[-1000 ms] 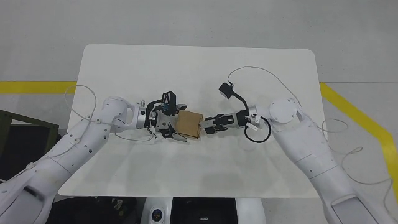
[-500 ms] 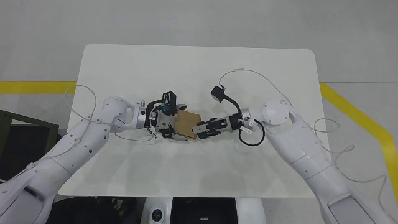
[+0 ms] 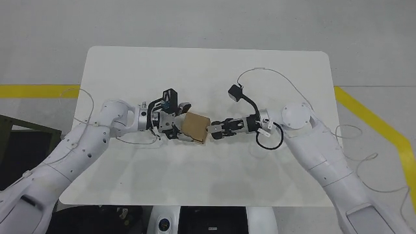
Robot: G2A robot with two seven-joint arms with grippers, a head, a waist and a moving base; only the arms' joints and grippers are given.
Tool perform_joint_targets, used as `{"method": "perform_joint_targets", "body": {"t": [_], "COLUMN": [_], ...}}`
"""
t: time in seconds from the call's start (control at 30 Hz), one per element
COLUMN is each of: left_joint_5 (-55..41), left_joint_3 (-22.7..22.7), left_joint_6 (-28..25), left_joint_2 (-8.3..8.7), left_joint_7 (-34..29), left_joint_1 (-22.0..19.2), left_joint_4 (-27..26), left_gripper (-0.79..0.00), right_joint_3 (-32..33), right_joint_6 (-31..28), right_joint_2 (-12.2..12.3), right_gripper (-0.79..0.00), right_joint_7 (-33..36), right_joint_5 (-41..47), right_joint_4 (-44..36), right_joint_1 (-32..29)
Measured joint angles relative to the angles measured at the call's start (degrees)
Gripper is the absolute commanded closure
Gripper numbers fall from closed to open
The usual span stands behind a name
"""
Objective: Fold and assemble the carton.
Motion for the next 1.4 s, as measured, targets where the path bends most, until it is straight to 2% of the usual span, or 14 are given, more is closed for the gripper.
{"method": "perform_joint_targets", "body": {"t": [0.07, 0.1, 0.13, 0.17, 0.2, 0.53, 0.77, 1.07, 1.4], "left_joint_5": [-1.0, -1.5, -2.1, -2.9, -3.5, -7.4, -6.7, -7.9, -8.6], "left_joint_3": [-1.0, -1.6, -2.2, -3.1, -3.8, -11.5, -16.6, -20.2, -23.7], "left_joint_6": [0.0, 0.0, 0.0, 0.0, 0.0, 1.5, 3.7, 6.0, 7.0], "left_joint_2": [0.60, 0.89, 1.18, 1.59, 1.89, 4.20, 5.26, 5.48, 5.60], "left_joint_7": [-0.4, -0.5, -0.7, -0.8, -1.0, -5.2, -8.0, -9.2, -9.9], "left_joint_1": [0.0, 0.1, 0.1, 0.2, 0.3, 0.9, 0.4, 0.3, -0.1], "left_joint_4": [-0.5, -0.8, -1.0, -1.2, -1.4, 0.1, 0.9, 2.5, 2.4], "left_gripper": [-0.785, -0.785, -0.785, -0.785, -0.785, -0.785, -0.785, -0.785, -0.785], "right_joint_3": [1.4, 2.0, 2.6, 3.4, 3.9, 10.5, 16.3, 22.5, 27.4], "right_joint_6": [-1.9, -2.9, -3.9, -5.3, -6.4, -22.9, -31.5, -33.5, -33.7], "right_joint_2": [0.4, 0.6, 0.8, 1.0, 1.2, 2.6, 3.7, 5.1, 6.6], "right_gripper": [-0.388, -0.443, -0.563, -0.723, -0.785, -0.785, -0.785, -0.785, -0.785], "right_joint_7": [-1.2, -1.9, -2.6, -3.6, -4.4, -16.7, -27.7, -39.8, -43.3], "right_joint_5": [-1.1, -1.5, -2.0, -2.9, -3.5, -12.1, -25.5, -43.5, -52.0], "right_joint_4": [-0.9, -1.3, -1.5, -1.8, -1.8, -0.2, 2.2, 0.7, -2.8], "right_joint_1": [-0.7, -1.1, -1.5, -1.9, -2.3, -4.9, -4.8, -4.7, -4.1]}}
